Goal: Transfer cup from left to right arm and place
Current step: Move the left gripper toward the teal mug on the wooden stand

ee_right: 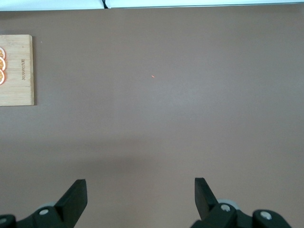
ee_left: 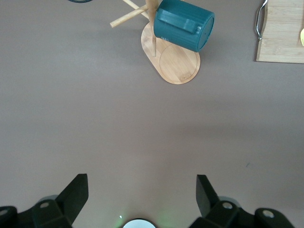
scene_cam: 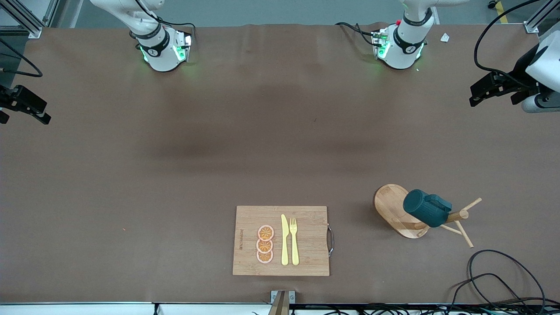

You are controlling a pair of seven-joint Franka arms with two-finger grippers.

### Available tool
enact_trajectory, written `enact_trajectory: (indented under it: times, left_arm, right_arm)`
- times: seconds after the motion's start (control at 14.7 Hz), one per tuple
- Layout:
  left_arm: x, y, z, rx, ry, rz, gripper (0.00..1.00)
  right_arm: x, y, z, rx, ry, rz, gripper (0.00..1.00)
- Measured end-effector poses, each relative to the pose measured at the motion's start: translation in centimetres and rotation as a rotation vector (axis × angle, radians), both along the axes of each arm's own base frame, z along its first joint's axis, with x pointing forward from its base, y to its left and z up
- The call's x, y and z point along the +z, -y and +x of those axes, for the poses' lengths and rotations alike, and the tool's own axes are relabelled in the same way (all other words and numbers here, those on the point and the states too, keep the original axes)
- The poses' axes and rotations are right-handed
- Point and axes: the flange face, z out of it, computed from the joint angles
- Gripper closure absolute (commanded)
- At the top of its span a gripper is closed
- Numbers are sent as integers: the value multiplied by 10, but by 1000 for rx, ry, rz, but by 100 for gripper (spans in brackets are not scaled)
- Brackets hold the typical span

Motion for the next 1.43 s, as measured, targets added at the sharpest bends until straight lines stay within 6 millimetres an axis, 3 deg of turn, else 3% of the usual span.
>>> enact_trajectory:
  times: [0.41,0.88,1.09,1.43]
  left_arm:
    - [-2,0,2,4,-4,0,0]
    - [-26,10,32,85,-23,-44,0]
    - [-45,12,52,169,-14,-83,0]
    - [-97,26,87,350,-43,-163,0]
  right_arm:
    - [0,4,0,-7,0,0,0]
    - [1,4,0,-7,6,0,0]
    - [1,4,0,-7,7,-1,0]
    - [1,8,0,-14,8,-1,0]
